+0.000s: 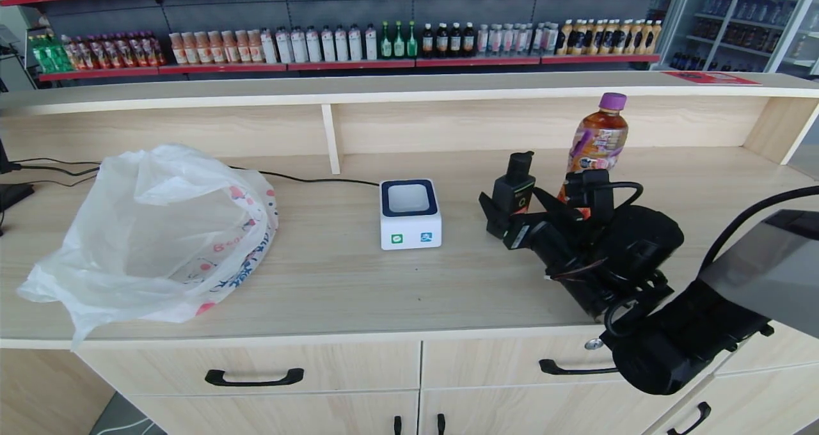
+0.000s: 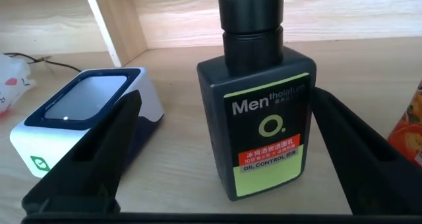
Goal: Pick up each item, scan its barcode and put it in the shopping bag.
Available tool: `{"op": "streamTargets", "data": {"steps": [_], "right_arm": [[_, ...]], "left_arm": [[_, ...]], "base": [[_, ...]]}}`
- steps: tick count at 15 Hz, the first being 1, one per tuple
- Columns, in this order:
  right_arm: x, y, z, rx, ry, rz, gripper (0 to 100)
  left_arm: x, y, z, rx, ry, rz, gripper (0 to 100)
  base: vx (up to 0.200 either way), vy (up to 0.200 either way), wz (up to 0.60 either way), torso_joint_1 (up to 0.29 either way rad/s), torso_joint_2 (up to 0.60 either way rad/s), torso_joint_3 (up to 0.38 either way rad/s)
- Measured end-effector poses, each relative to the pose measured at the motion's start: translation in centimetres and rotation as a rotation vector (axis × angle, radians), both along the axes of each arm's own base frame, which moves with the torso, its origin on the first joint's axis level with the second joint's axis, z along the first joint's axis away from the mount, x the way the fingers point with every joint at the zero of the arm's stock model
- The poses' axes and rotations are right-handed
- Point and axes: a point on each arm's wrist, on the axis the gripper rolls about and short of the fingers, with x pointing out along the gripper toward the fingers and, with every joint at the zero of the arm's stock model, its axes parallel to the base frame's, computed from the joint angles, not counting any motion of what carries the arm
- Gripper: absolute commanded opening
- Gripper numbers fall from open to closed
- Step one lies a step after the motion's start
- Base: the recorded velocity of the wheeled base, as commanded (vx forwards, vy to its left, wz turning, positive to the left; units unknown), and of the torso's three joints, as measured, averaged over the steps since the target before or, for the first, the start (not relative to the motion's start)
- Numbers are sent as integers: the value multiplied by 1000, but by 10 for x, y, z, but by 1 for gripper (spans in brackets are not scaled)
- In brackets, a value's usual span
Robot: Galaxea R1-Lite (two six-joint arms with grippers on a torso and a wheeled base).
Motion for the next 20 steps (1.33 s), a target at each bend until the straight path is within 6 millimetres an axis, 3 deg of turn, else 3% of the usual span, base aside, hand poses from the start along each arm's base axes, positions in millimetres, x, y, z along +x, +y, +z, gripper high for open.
{"op": "streamTargets", "data": {"steps": [20], "right_arm": [[35,5,-10,17,-40,-9,100]], "left_arm": [[0,0,0,0,0,0,100]], "base": [[0,0,0,0,0,0]]}}
